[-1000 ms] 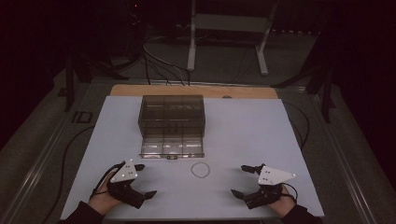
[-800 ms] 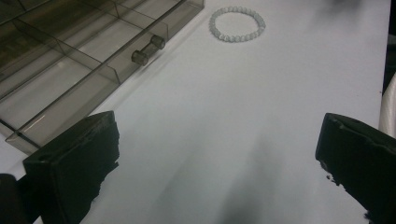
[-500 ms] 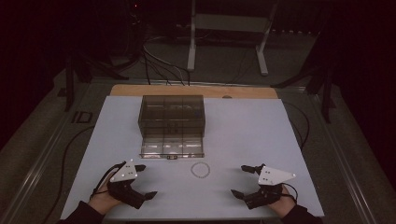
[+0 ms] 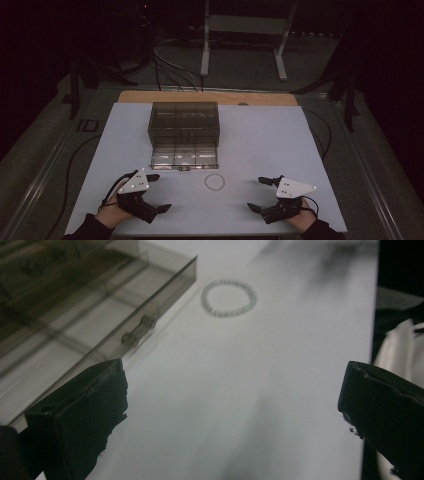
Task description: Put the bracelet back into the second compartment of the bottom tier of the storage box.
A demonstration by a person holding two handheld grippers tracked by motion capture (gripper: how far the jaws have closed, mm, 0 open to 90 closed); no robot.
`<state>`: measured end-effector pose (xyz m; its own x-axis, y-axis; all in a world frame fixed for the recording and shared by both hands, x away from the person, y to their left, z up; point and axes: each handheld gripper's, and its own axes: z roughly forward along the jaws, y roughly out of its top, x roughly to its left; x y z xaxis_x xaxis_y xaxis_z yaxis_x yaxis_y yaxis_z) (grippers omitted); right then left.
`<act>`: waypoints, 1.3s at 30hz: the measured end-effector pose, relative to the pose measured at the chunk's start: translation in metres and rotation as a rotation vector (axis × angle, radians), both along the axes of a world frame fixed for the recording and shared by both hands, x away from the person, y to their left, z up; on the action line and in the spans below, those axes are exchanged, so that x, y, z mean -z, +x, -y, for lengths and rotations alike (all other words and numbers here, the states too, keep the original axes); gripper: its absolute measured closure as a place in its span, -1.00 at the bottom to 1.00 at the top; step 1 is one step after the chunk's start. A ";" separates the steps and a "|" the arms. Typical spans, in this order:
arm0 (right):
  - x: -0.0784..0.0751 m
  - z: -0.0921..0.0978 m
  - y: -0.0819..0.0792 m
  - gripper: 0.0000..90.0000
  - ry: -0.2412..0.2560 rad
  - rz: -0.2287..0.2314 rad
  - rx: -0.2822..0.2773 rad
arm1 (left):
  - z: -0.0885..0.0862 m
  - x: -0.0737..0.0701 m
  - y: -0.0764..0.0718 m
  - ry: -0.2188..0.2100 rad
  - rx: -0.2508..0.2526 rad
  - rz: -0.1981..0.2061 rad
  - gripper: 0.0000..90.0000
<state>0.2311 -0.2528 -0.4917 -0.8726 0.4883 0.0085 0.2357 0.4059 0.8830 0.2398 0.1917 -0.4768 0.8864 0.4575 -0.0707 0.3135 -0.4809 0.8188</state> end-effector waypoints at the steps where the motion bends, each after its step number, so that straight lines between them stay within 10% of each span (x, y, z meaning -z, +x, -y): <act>1: 0.000 0.000 0.000 -0.78 0.001 -0.001 0.002 | 0.001 -0.002 0.000 0.003 -0.002 0.003 -1.00; 39: 0.000 0.001 0.000 -0.78 0.008 -0.002 0.006 | 0.050 -0.065 0.022 -0.010 0.049 0.052 -1.00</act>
